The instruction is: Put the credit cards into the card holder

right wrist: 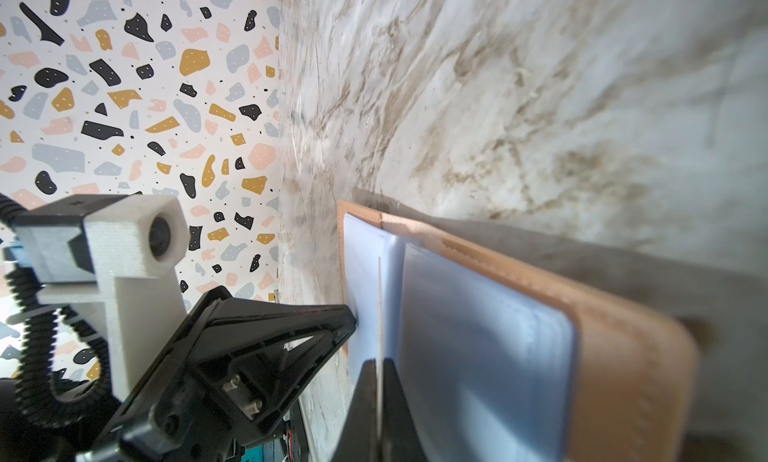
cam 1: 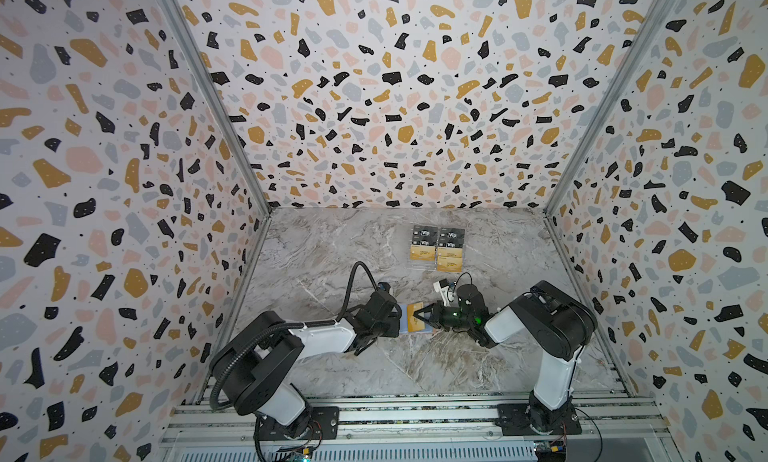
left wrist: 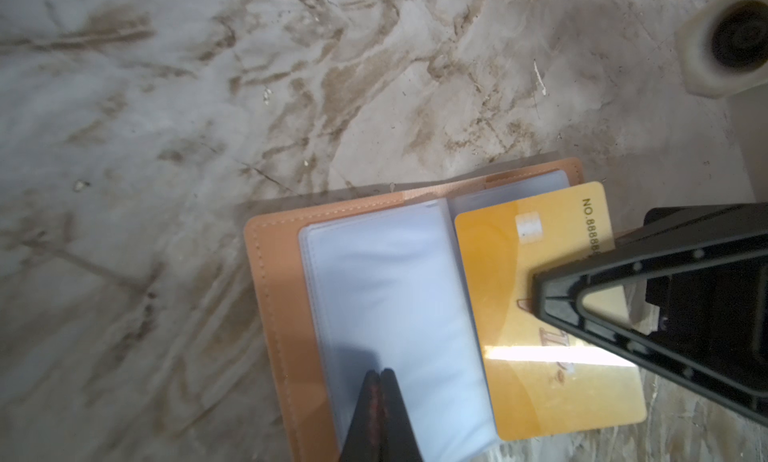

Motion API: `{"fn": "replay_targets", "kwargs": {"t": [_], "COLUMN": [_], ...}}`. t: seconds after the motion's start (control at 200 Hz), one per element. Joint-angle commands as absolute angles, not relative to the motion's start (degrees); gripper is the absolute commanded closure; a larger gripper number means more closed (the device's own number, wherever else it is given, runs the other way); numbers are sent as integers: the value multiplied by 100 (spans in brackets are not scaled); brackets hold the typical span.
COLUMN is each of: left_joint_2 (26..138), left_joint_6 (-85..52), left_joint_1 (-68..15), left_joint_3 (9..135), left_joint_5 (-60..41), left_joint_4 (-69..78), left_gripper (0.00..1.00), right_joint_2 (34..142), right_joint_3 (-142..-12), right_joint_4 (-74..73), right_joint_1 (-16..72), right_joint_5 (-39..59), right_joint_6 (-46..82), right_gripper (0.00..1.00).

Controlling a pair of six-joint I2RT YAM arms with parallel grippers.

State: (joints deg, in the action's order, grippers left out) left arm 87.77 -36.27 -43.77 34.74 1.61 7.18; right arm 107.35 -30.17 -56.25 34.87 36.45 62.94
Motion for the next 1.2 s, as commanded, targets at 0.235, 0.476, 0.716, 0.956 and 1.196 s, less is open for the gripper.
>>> {"fn": "replay_targets", "kwargs": {"t": [0.235, 0.476, 0.716, 0.956, 1.196], "left_joint_2": [8695, 8698, 8695, 8698, 8680], "left_joint_6": [-3656, -3667, -3670, -3657, -3656], "left_joint_1": [-4362, -4365, -4368, -4368, -4368], "left_joint_3": [3432, 3428, 3428, 3445, 3445], "left_joint_5": [105, 105, 105, 97, 99], "left_joint_4": [691, 690, 692, 677, 666], "left_gripper": [100, 100, 100, 100, 100], "right_joint_2": [10867, 10881, 10958, 10815, 10867], "right_joint_3": [-3226, -3269, -3215, -2951, -2758], "right_joint_4": [-5804, -5765, -5949, -6106, -6449], "right_joint_1": [3542, 3537, 3550, 3573, 3617], "right_joint_5": [3707, 3752, 3774, 3606, 3551], "right_joint_6": [6205, 6140, 6284, 6473, 6728], "right_gripper": [100, 100, 100, 100, 100]}}
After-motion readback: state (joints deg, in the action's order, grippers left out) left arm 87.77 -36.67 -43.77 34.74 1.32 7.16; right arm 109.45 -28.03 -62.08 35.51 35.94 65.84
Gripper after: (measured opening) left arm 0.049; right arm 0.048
